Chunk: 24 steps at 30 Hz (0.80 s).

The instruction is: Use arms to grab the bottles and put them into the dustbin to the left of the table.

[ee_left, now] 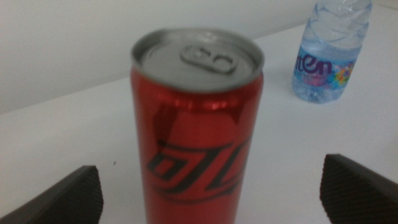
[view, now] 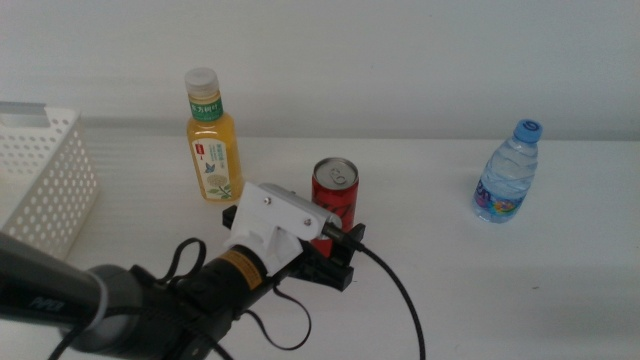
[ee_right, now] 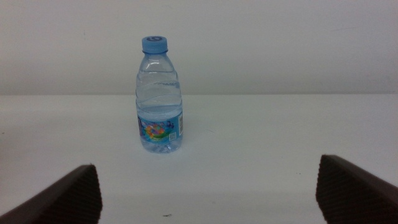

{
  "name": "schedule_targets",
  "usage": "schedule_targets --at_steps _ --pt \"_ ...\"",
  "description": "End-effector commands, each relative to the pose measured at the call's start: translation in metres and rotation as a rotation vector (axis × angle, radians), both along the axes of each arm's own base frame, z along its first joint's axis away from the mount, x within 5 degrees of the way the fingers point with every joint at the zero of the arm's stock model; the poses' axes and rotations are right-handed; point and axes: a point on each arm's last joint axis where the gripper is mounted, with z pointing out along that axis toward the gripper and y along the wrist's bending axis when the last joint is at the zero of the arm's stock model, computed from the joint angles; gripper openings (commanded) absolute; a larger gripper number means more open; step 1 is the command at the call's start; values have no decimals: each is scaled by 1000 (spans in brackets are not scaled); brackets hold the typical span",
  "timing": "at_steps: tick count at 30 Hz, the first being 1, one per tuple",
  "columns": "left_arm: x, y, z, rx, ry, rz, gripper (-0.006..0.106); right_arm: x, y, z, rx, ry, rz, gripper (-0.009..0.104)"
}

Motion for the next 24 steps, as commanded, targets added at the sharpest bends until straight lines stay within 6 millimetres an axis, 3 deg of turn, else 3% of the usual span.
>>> schedule_targets --at_steps 1,24 --pt "3 -6 -4 1 12 -11 94 1 0 -14 -8 34 -6 92" --pt "41 -34 -37 -30 6 7 94 1 0 -14 -8 34 -6 92"
